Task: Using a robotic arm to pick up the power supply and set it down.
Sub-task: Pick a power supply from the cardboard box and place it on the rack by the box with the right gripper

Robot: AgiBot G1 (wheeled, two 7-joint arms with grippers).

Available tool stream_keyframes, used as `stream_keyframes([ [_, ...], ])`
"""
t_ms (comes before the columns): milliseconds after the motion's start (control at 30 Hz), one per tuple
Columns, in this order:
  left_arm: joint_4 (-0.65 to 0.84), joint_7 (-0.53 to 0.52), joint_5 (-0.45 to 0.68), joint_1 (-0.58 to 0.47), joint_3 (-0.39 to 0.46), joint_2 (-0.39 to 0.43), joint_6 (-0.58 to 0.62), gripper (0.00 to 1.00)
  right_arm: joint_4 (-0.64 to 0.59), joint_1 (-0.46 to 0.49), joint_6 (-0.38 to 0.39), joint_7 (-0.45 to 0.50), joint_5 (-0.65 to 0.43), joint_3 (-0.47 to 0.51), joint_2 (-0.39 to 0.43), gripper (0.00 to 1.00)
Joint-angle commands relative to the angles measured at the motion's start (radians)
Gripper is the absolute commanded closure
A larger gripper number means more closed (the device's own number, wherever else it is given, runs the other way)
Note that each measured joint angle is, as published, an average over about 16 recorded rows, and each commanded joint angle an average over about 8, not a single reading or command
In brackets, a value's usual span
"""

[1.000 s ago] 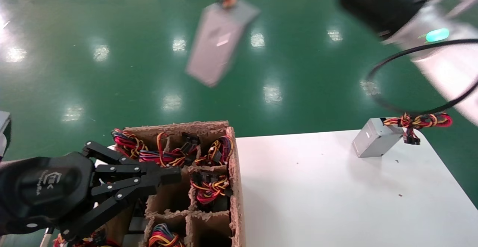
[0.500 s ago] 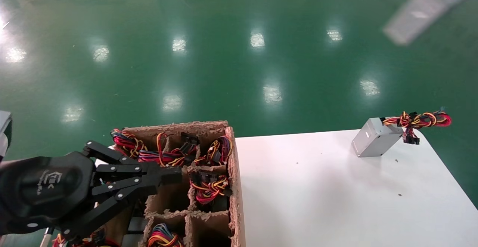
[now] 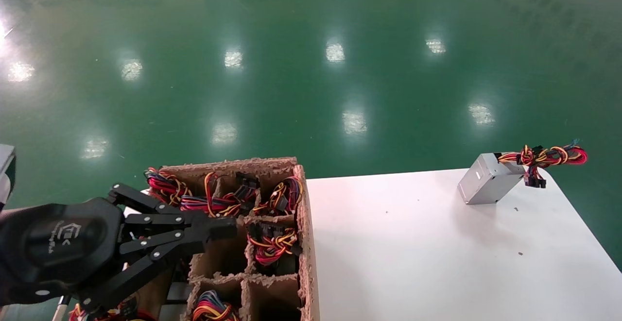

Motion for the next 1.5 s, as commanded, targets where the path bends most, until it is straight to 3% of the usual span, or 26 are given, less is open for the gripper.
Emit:
stream_keyframes([
  [33, 0.0, 0.0, 0.0, 0.0, 0.0, 0.0, 0.0, 1.0, -0.014, 0.002, 0.017, 0.008, -0.017, -0.012, 0.016, 1.0],
  [267, 0.0, 0.0, 0.0, 0.0, 0.0, 0.0, 0.0, 1.0, -0.118, -0.051, 0.033, 0.001, -0.03, -0.019, 0.007, 1.0],
  [633, 0.0, 0.0, 0.0, 0.0, 0.0, 0.0, 0.0, 1.0, -0.214, -0.164, 0.062, -0.023, 0.011, 0.023, -0.08, 1.0],
  [1500, 0.0, 0.0, 0.0, 0.0, 0.0, 0.0, 0.0, 1.0, -0.045, -0.357, 0.201, 0.137, 0.009, 0.047, -0.204, 1.0],
])
